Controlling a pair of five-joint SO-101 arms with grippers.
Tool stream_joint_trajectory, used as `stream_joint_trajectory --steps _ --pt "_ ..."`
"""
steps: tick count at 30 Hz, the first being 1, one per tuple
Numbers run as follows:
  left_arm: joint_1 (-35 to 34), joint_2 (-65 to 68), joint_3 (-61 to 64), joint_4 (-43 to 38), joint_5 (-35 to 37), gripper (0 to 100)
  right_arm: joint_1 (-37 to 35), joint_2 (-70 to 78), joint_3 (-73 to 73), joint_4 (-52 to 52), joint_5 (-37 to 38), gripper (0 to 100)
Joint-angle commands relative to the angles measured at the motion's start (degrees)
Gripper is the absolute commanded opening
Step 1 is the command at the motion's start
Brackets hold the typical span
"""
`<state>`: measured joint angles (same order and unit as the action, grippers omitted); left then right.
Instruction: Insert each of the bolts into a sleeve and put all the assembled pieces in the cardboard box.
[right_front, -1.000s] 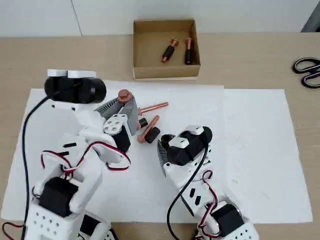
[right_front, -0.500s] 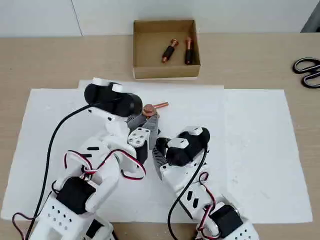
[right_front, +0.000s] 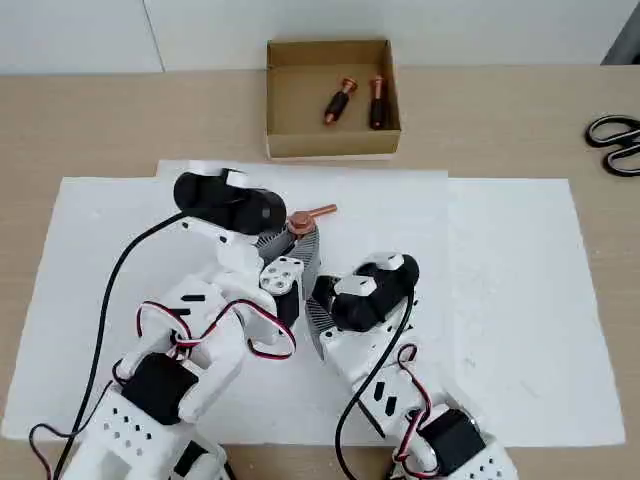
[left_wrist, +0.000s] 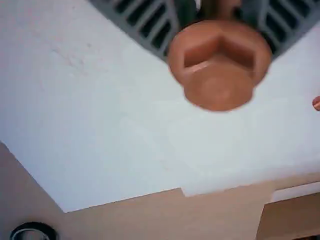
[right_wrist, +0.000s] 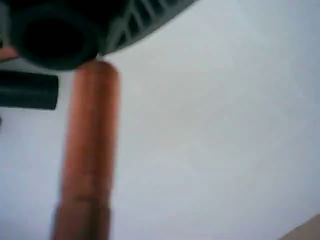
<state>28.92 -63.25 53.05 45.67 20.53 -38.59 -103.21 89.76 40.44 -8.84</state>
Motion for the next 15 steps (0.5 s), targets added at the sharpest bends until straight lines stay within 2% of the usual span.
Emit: stream_joint_trajectory --steps 1,15 --pt "0.4 -1.3 -0.2 -1.9 0.4 1 -1.3 -0.5 -0.5 -1.6 -0.7 0.4" --pt "1.6 -1.3 -0.2 -1.7 0.4 1 -1.4 -0.4 -0.5 -1.6 -0.7 0.4"
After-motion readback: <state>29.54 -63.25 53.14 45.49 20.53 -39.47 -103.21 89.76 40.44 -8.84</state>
